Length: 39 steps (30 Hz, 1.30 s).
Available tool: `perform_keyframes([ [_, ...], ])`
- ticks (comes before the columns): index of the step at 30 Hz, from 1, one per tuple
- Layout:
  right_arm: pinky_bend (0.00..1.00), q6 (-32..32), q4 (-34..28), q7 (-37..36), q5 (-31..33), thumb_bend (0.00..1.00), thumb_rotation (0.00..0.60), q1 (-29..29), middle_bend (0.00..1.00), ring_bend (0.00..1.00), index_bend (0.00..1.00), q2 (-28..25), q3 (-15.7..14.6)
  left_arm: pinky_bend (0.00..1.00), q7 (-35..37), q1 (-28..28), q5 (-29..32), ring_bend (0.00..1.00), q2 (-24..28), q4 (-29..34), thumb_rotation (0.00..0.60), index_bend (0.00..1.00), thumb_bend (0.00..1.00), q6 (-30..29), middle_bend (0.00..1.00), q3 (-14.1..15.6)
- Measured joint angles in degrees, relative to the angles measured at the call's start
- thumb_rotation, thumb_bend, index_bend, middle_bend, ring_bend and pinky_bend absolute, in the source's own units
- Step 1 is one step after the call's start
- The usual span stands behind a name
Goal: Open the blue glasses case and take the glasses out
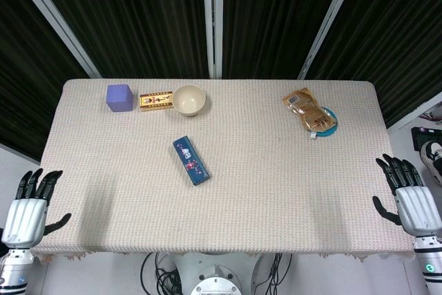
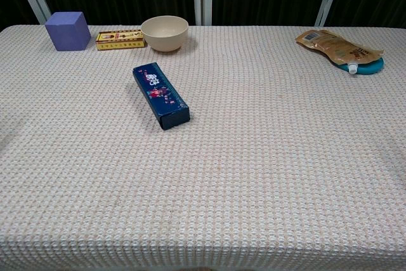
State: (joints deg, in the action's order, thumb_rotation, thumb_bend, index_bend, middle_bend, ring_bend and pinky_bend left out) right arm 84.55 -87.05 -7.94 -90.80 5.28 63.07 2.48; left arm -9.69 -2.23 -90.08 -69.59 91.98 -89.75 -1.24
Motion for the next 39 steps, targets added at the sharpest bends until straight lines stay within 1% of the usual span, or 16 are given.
perform_keyframes([
  [9,0.0,0.19,-0.24,-0.01,-0.33,0.32,0.6,0.28,0.01,0.0,0.0,-0.21,-0.09,0.0,-0.15,-1.15,-0.38,0.0,0.66,0.43,0.6,0.1,0.12,1.44,0.12,-0.07],
  [13,0.0,0.33,-0.62,0.32,-1.06,0.32,0.6,0.59,0.02,0.0,0.0,-0.36,-0.16,0.0,0.69,-3.2,-1.55,0.0,1.78,1.22,0.6,0.12,0.14,2.98,0.14,-0.65],
  [16,0.0,0.28,-1.12,0.91,-1.81,0.33,0.6,1.01,0.02,0.0,0.0,-0.53,-0.23,0.0,2.0,-6.12,-2.93,0.0,2.68,1.8,0.6,0.13,0.22,5.36,0.16,-1.51],
  [19,0.0,0.18,-1.78,1.62,-2.33,0.35,0.6,1.35,0.03,0.0,0.0,-0.66,-0.32,0.0,3.58,-10.45,-4.18,0.0,3.47,2.38,0.6,0.14,0.35,9.38,0.17,-2.86],
  [23,0.0,0.04,-3.03,2.99,-2.68,0.41,0.6,1.66,0.04,0.0,0.0,-0.84,-0.42,0.0,5.87,-18.03,-5.01,0.02,3.84,2.97,0.6,0.19,0.51,17.17,0.21,-5.36],
  [25,0.0,-0.13,-3.49,3.3,-2.54,0.46,0.6,1.73,0.05,0.0,0.0,-0.93,-0.47,0.0,7.15,-21.68,-4.94,0.03,3.58,2.92,0.6,0.21,0.59,21.15,0.24,-6.57],
  [28,0.0,-0.62,-3.86,3.48,-1.85,0.59,0.6,1.8,0.06,0.0,0.0,-1.06,-0.48,0.0,9.26,-27.84,-3.86,0.03,2.47,2.19,0.6,0.21,0.64,28.55,0.24,-8.58],
  [31,0.0,-1.12,-4.14,3.27,-1.25,0.66,0.6,1.85,0.06,0.0,0.0,-1.28,-0.56,0.0,10.97,-34.07,-1.25,0.03,0.32,0.44,0.6,0.22,0.66,36.42,0.25,-10.55],
  [35,0.0,-1.13,-4.14,3.07,-0.98,0.68,0.6,1.79,0.06,0.0,0.0,-1.45,-0.63,0.0,12.57,-42.48,5.01,0.03,-4.87,-4.3,0.6,0.22,0.66,46.71,0.26,-12.88],
  [39,0.0,-1.11,-3.82,2.61,-0.63,0.68,0.6,1.73,0.07,0.0,0.0,-1.4,-0.61,0.0,12.77,-47.66,10.42,0.03,-9.96,-10.27,0.6,0.22,0.65,52.43,0.26,-13.94],
])
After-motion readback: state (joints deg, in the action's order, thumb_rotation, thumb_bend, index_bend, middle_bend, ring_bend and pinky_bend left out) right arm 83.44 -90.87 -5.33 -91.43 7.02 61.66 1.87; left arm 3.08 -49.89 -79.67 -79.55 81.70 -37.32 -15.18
